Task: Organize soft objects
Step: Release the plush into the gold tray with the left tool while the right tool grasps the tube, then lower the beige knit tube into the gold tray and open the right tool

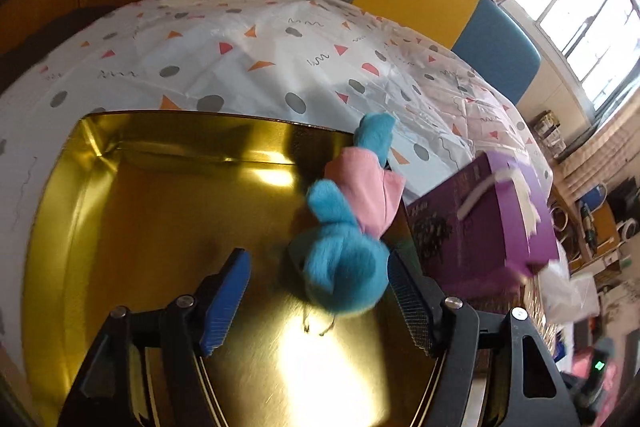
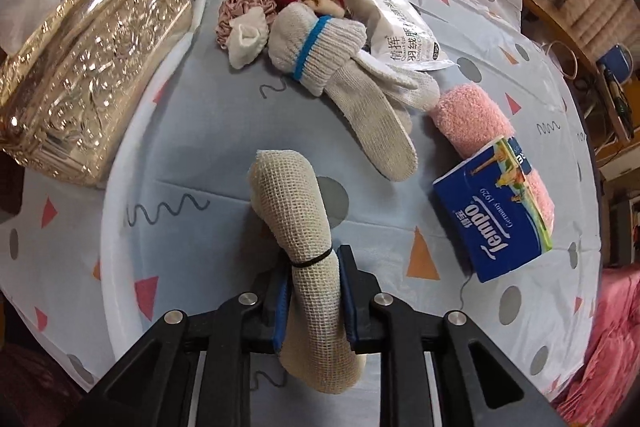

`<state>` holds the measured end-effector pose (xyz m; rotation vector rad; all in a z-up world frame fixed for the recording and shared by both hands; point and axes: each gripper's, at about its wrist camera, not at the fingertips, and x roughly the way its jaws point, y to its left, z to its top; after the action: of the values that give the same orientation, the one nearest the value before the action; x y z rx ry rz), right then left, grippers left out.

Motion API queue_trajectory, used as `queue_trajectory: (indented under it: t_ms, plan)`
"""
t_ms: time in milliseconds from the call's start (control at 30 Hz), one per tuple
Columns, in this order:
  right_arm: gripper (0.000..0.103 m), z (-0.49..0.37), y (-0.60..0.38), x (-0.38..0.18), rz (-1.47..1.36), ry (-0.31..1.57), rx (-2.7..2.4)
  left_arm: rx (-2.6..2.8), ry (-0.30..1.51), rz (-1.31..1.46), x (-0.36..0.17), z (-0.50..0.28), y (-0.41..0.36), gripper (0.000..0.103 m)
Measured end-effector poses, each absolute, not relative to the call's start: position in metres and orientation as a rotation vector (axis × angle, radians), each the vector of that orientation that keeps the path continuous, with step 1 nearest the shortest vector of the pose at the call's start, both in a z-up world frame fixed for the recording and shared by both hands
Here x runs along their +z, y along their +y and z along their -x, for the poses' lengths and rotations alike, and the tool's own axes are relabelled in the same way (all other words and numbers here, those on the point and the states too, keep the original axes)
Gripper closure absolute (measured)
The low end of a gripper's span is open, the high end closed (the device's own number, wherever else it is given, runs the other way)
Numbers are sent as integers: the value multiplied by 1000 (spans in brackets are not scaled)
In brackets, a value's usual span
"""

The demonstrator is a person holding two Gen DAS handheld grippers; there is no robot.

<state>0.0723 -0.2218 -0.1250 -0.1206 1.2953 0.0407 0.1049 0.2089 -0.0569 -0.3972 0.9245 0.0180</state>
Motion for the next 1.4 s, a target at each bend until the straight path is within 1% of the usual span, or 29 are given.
queue_trajectory:
  t_ms: [100, 167, 333, 533, 700, 900, 967, 1100, 1267, 1400]
  plan:
    - [85, -69, -225, -117, 31, 1253, 65, 48, 898, 316, -53, -80, 205, 31]
    - [86, -71, -228, -111, -21, 1219, 66, 75, 886, 269, -52, -65, 203, 28]
    - [86, -75, -242, -81, -141, 1122, 58, 93, 883, 225, -54, -43, 202, 27]
    - [86, -116, -243, -36, -225, 1025, 75, 100, 872, 183, -51, -29, 198, 25]
    - [86, -161, -206, 10, -229, 941, 144, 107, 865, 162, -48, -21, 195, 25]
    - [86, -174, -102, 52, -147, 898, 361, 131, 858, 166, -45, -17, 204, 24]
    - [86, -166, -65, 53, -119, 915, 445, 147, 854, 178, -45, -16, 210, 24]
    - [86, -138, 0, 37, -103, 1004, 608, 190, 834, 213, -41, -12, 228, 24]
    - [86, -106, 54, -6, -82, 1120, 713, 236, 813, 245, -37, -6, 247, 24]
    - [86, -100, 70, -42, -89, 1201, 687, 253, 809, 262, -38, -3, 257, 24]
